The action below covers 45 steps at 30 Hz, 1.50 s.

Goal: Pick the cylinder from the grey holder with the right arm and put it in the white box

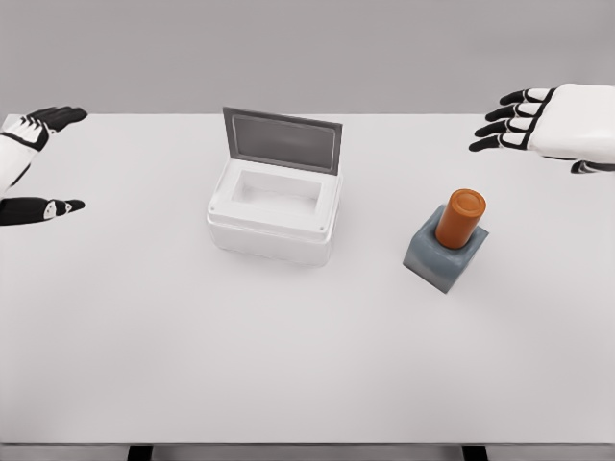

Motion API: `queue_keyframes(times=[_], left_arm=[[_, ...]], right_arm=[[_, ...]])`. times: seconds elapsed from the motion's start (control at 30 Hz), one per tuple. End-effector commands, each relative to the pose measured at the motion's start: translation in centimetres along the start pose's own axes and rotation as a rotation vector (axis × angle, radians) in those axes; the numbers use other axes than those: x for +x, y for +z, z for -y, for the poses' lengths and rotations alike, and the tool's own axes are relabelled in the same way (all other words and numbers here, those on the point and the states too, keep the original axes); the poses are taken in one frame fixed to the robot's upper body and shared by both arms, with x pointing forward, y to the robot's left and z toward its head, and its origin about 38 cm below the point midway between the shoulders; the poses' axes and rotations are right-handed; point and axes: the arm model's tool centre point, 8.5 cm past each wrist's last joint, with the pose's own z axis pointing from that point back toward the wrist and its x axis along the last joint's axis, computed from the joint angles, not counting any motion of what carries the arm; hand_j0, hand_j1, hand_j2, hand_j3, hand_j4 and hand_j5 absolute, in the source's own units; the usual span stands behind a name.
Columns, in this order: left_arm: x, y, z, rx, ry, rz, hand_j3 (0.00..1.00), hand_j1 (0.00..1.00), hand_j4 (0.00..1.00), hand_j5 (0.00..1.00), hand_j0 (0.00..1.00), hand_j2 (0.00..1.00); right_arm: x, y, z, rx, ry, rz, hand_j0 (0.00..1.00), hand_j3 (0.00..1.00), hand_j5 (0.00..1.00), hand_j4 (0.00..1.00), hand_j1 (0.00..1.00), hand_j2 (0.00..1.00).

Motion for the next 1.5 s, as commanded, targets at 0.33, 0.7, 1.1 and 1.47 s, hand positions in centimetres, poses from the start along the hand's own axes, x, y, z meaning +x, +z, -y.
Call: queue_keyframes(times=[0.33,0.7,1.1,1.47], left_arm=[[-0.1,0.0,-0.3,-0.011,-0.025,-0.004,1.0,1.0,1.0,1.0,1.0,1.0],[-0.1,0.0,-0.2,-0.027,-0.021,-0.001,1.0,1.0,1.0,1.0,1.0,1.0],[0.0,-0.1,-0.2,-0.028,-0.024,0.0,1.0,1.0,1.0,1.0,1.0,1.0],[0.1,-0.3,-0.5,-0.03,-0.03,0.008,1.0,1.0,1.0,1.0,1.0,1.0]], right_arm=[[0.5,0.3,0.1,-0.036,-0.085,0.055,1.0,1.0,1.0,1.0,1.0,1.0],[2.0,-2.3,0.5,-0.1,-0.154,0.165,0.96,0.96,0.96,0.96,0.96,0.96],[3.9,-4.7,-2.1,-0.031,-0.205,0.245,0.97,0.97,0.97,0.97,0.97,0.97],[2.8,-5.6,-3.8,-0.002,-0.249,0.219,0.97,0.97,0.97,0.97,0.97,0.97]])
